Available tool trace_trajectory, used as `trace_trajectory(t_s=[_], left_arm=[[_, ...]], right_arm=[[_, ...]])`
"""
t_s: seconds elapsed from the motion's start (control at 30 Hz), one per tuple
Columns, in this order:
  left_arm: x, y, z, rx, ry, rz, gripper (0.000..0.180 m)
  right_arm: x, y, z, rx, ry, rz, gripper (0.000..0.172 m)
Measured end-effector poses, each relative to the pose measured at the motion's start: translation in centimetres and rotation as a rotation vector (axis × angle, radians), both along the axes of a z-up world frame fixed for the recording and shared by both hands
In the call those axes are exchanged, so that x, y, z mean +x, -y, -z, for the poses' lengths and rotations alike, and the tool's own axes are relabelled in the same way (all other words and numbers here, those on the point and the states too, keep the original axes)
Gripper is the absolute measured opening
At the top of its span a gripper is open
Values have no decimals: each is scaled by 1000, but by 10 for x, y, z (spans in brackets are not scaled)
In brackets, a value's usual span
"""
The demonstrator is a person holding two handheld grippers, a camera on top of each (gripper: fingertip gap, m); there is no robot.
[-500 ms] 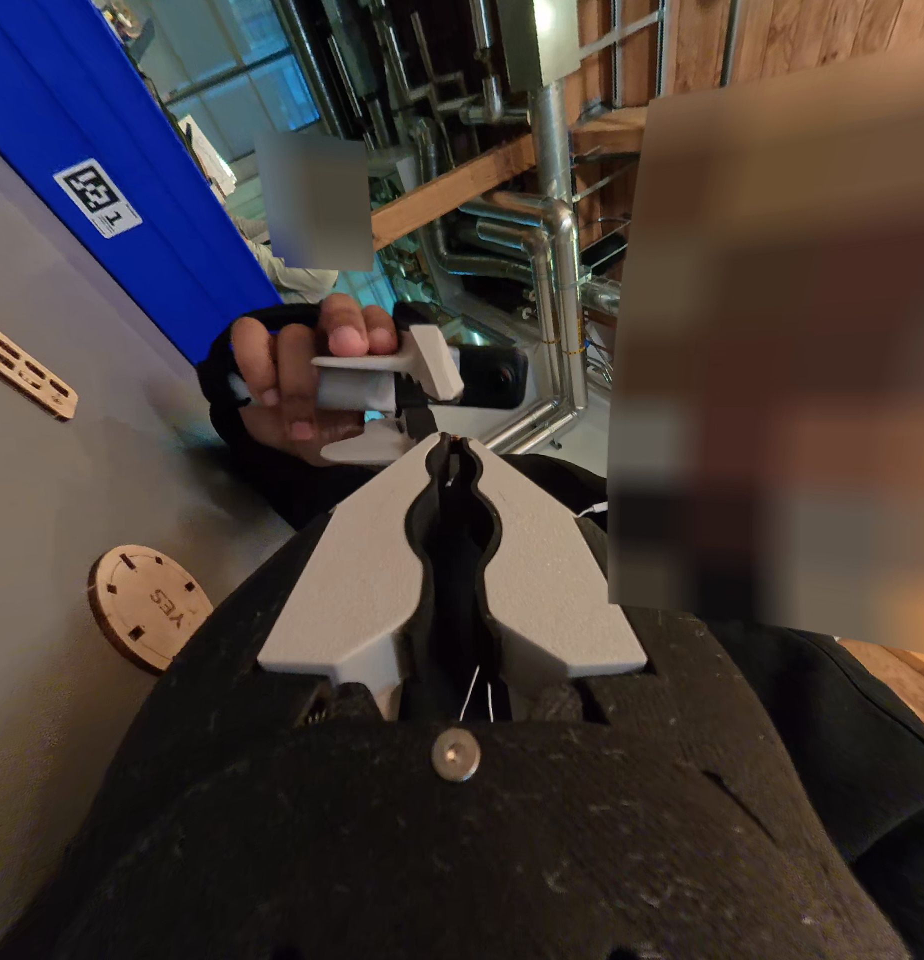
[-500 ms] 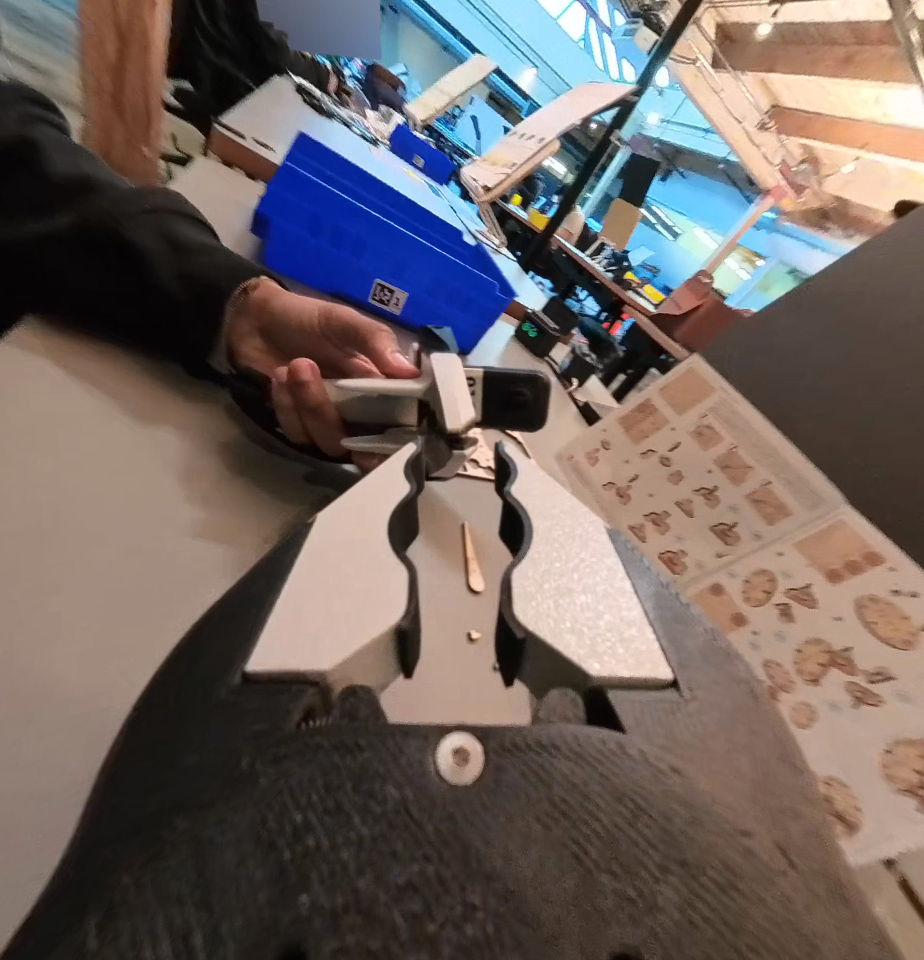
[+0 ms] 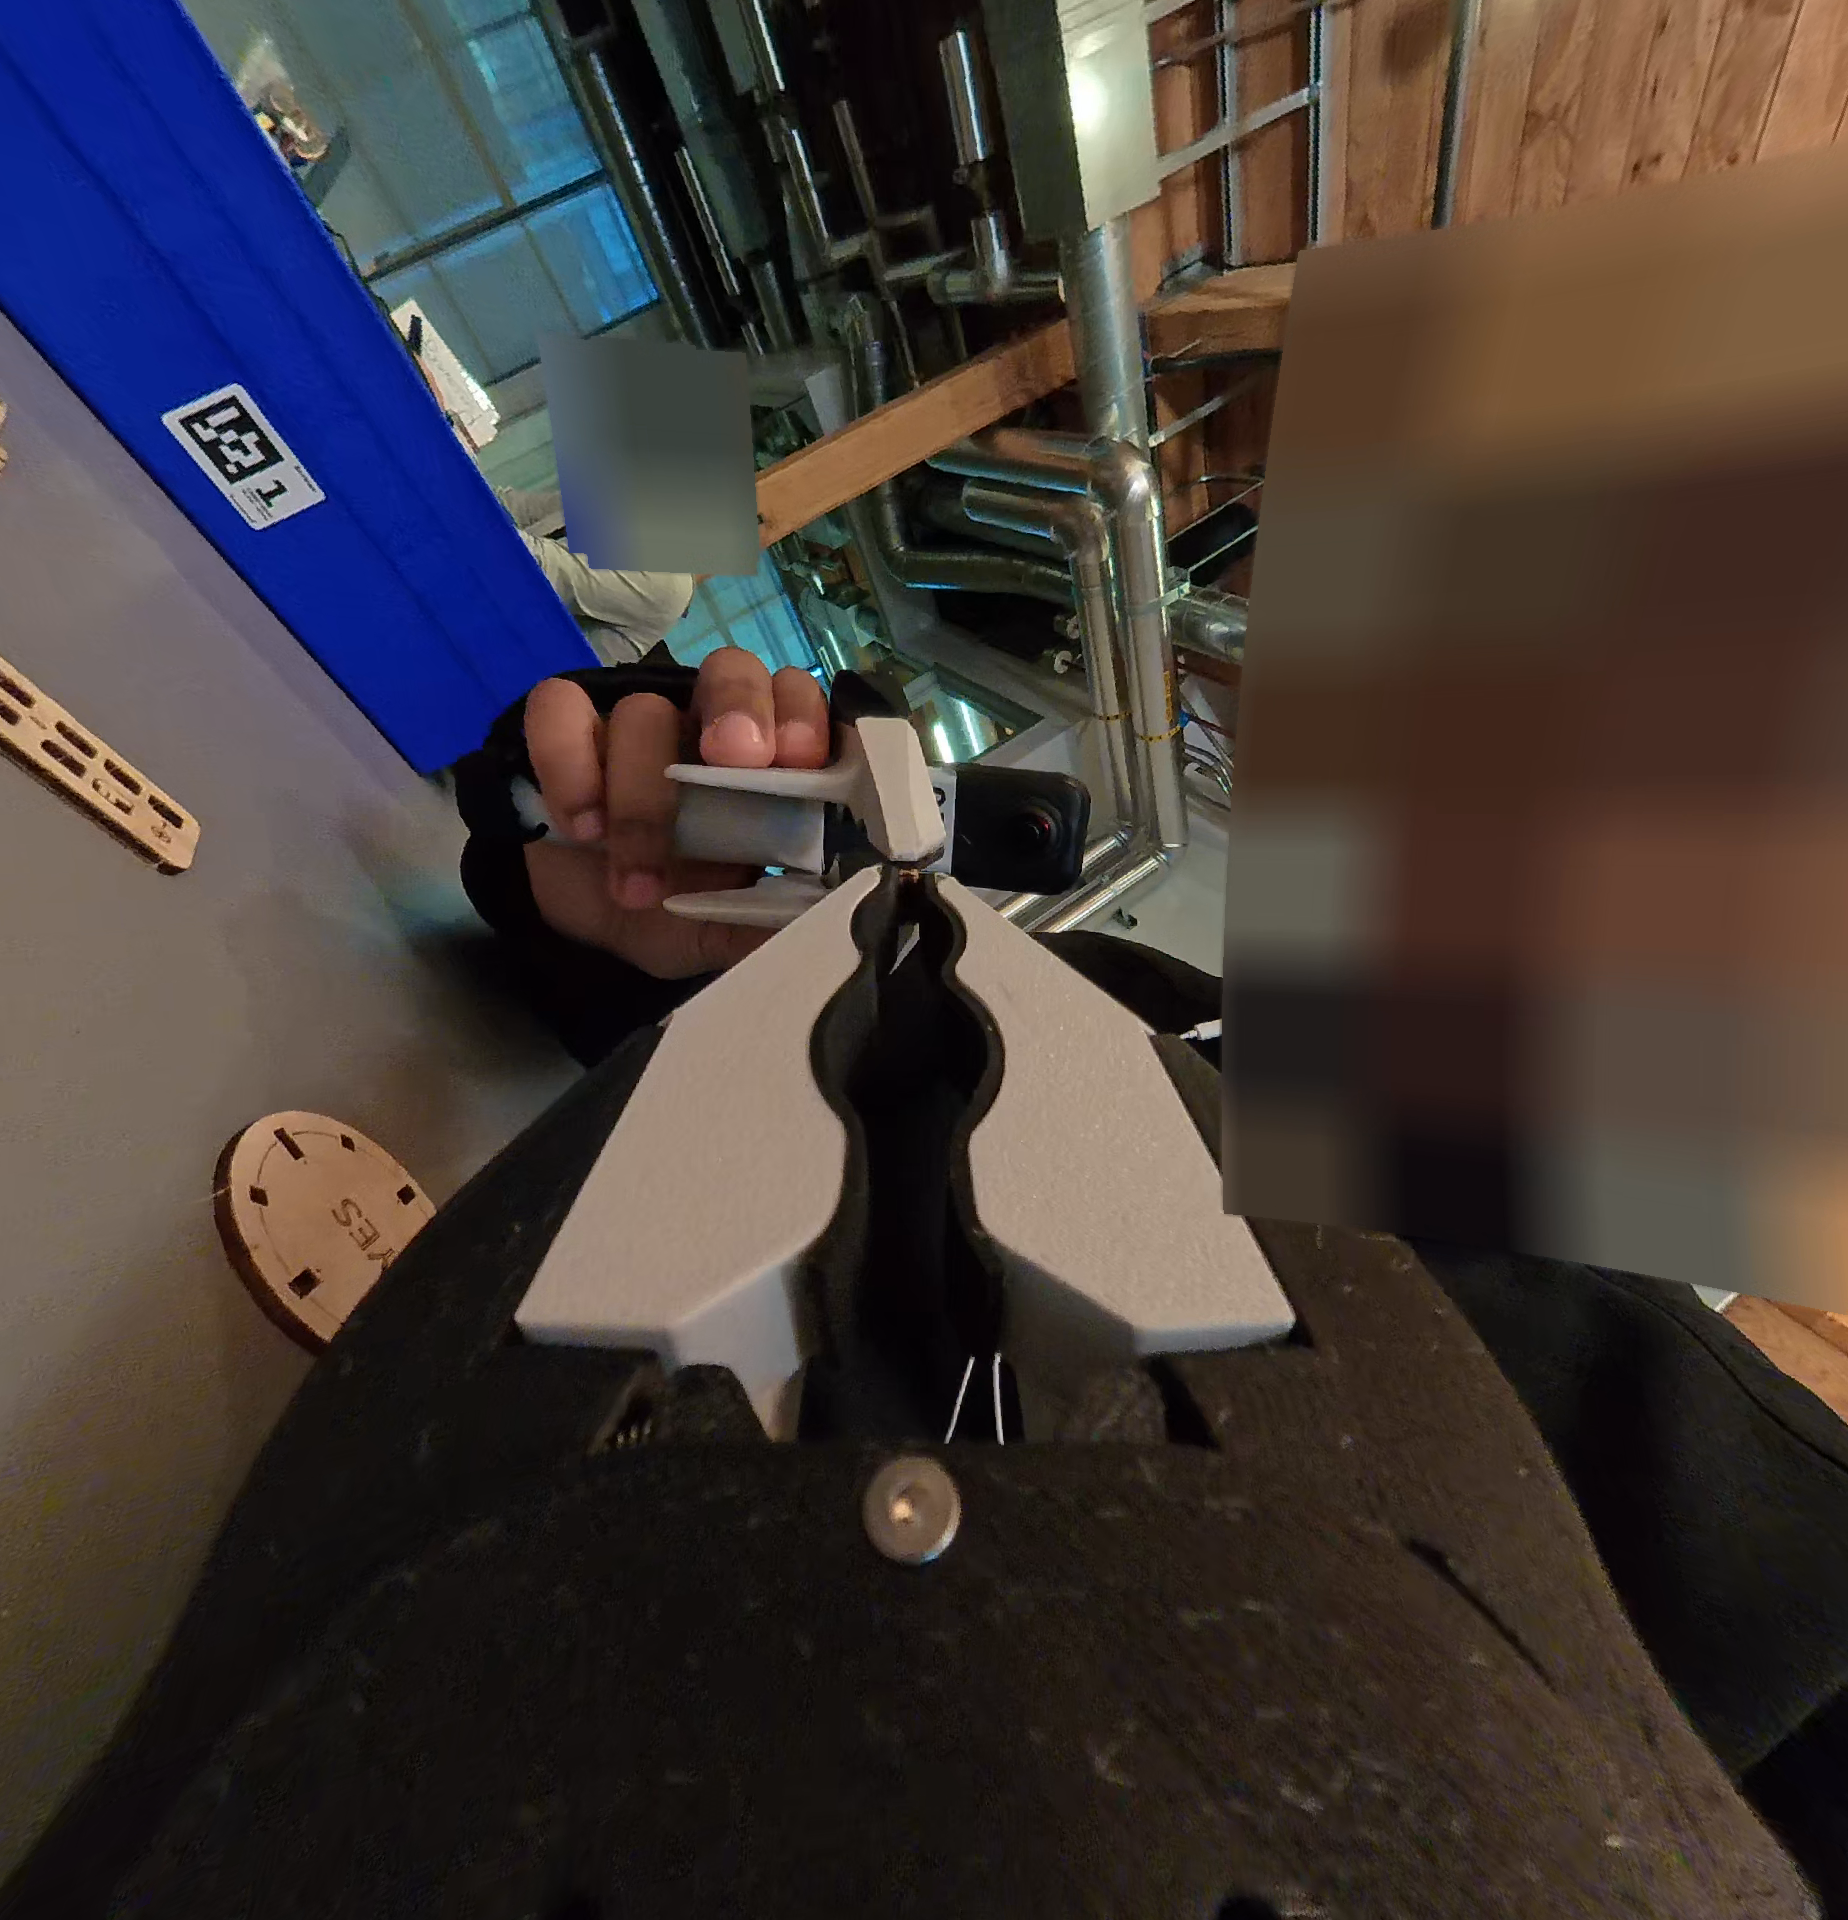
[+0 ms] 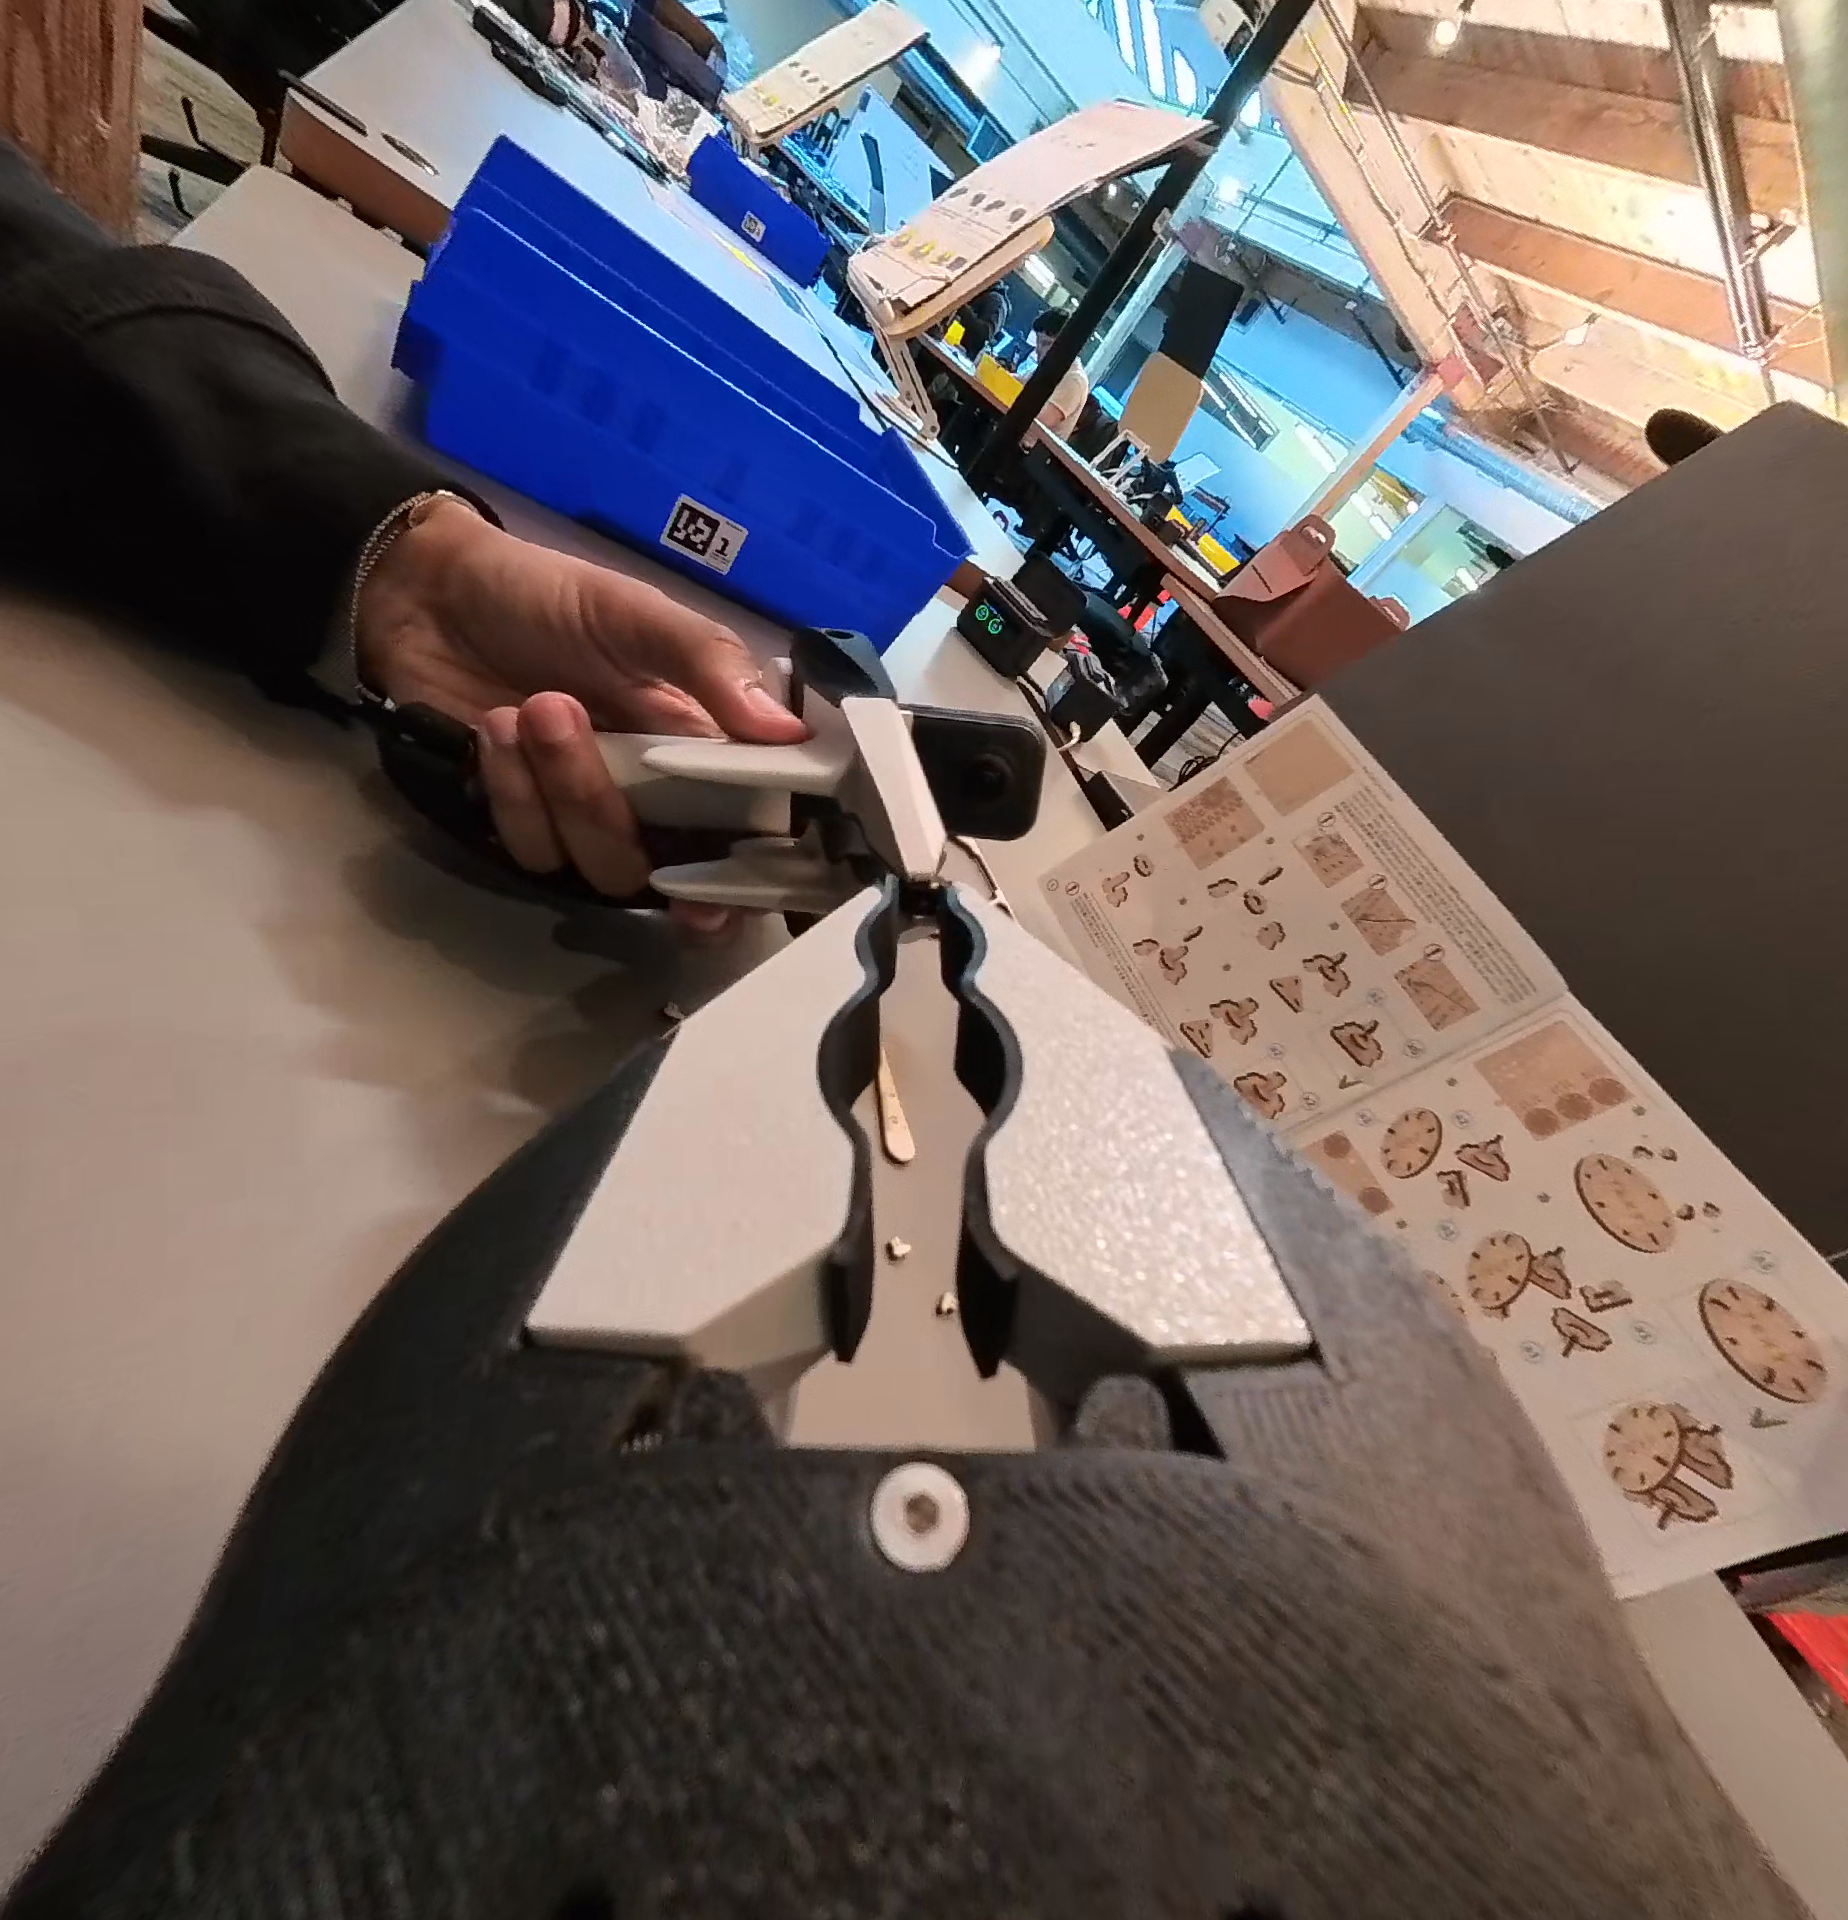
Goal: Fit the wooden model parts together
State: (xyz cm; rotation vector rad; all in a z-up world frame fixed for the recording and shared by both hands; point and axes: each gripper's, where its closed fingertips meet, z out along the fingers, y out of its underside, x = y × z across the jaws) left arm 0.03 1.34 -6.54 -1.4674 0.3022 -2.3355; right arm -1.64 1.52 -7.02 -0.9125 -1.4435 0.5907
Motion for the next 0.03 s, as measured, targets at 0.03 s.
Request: trace_trajectory(t_s=[0.03], left_arm=[[0,0,0,1,0,0,2]], right_arm=[[0,0,0,3,-1,1,6]])
